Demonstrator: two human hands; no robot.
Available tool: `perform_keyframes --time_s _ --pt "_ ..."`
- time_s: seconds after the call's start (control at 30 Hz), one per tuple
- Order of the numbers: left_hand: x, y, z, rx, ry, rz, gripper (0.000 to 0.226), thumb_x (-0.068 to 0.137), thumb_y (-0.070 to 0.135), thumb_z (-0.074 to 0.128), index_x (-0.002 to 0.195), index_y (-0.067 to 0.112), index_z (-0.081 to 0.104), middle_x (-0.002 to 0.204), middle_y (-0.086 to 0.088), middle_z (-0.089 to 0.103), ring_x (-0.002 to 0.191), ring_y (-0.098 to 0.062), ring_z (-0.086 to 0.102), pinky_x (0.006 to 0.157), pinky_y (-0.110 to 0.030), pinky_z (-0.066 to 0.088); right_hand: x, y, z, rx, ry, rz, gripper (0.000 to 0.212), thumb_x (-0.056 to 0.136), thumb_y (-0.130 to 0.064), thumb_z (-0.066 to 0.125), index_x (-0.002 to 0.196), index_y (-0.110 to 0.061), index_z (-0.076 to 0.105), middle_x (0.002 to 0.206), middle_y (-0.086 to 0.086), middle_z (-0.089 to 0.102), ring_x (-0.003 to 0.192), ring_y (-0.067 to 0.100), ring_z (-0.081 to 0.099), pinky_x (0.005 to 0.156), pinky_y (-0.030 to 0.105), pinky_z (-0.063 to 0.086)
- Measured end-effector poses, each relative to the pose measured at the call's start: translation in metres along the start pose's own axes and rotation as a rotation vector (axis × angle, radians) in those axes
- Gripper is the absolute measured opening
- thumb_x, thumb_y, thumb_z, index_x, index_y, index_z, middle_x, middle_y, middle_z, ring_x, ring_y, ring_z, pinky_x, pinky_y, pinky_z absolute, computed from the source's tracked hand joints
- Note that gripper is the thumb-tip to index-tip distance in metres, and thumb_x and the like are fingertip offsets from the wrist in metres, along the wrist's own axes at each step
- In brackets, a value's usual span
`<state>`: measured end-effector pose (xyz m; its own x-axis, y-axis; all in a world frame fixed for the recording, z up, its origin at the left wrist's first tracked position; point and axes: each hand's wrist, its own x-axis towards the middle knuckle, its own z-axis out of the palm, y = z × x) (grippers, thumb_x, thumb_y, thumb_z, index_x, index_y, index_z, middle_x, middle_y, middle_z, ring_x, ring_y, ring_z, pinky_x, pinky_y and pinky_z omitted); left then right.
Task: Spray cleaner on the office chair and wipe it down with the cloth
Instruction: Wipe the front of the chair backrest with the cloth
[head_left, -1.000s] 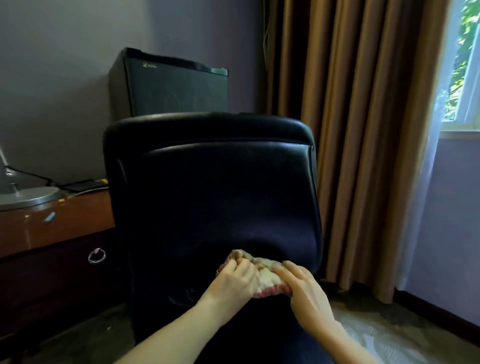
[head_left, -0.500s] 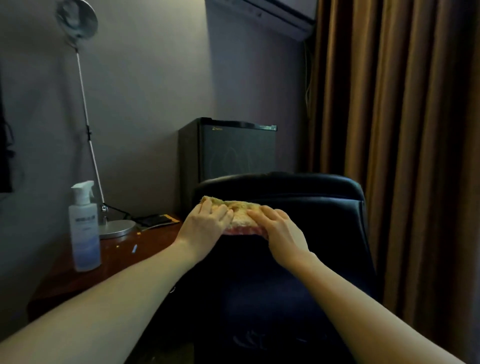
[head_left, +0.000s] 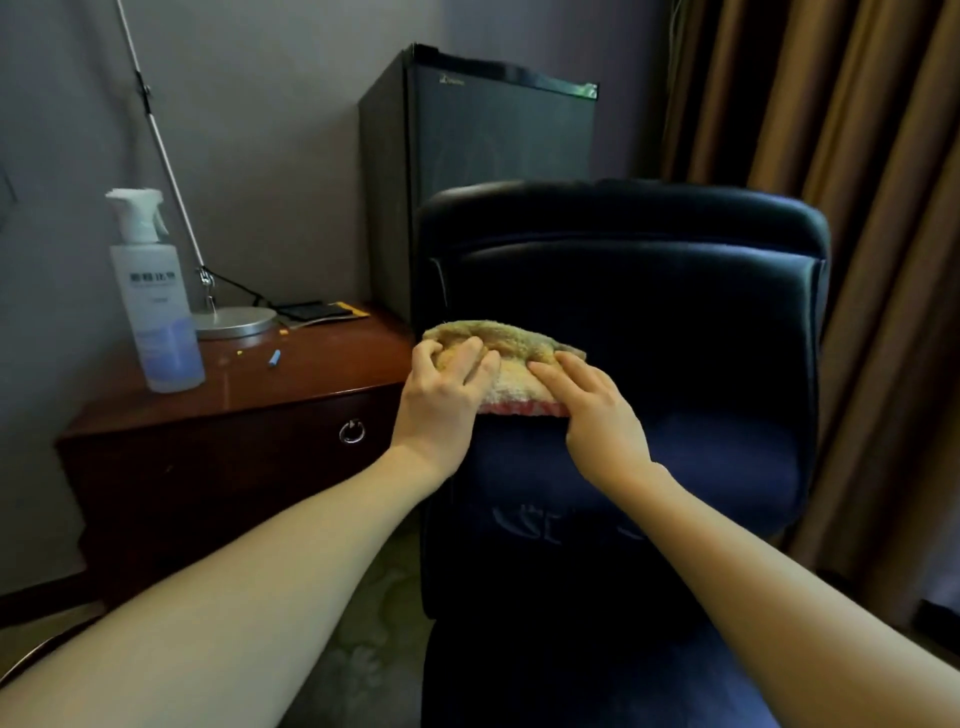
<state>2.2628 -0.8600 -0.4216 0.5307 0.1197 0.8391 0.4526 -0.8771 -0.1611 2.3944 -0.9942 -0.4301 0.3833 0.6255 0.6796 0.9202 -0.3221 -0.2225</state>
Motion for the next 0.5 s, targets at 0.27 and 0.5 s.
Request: perform_keyframes --time_s 0.27,0.5 --pt "-0.032 0.016 0.021 -0.004 0.011 -0.032 0.054 0.077 -0.005 0.041 0.124 0.013 0.061 0.125 -0.006 0.059 0.100 -0.045 0.047 0.071 -0.044 0.053 -0.031 0.017 0.029 -0.022 0.076 -0.002 0.070 0.084 0.013 0.047 0.138 -0.031 0.047 0.147 -0.001 0.040 0.135 0.026 0.033 0.086 0.041 0.049" --pt "-0.066 0.031 0.035 0.010 0.021 -0.049 0.047 0.086 0.003 0.036 0.123 0.016 0.061 0.124 -0.004 0.060 0.103 -0.039 0.041 0.074 -0.041 0.053 -0.058 0.029 0.051 -0.049 0.119 -0.014 0.067 0.082 0.011 0.055 0.135 -0.030 0.051 0.144 0.001 0.045 0.132 0.027 0.037 0.081 0.044 0.052"
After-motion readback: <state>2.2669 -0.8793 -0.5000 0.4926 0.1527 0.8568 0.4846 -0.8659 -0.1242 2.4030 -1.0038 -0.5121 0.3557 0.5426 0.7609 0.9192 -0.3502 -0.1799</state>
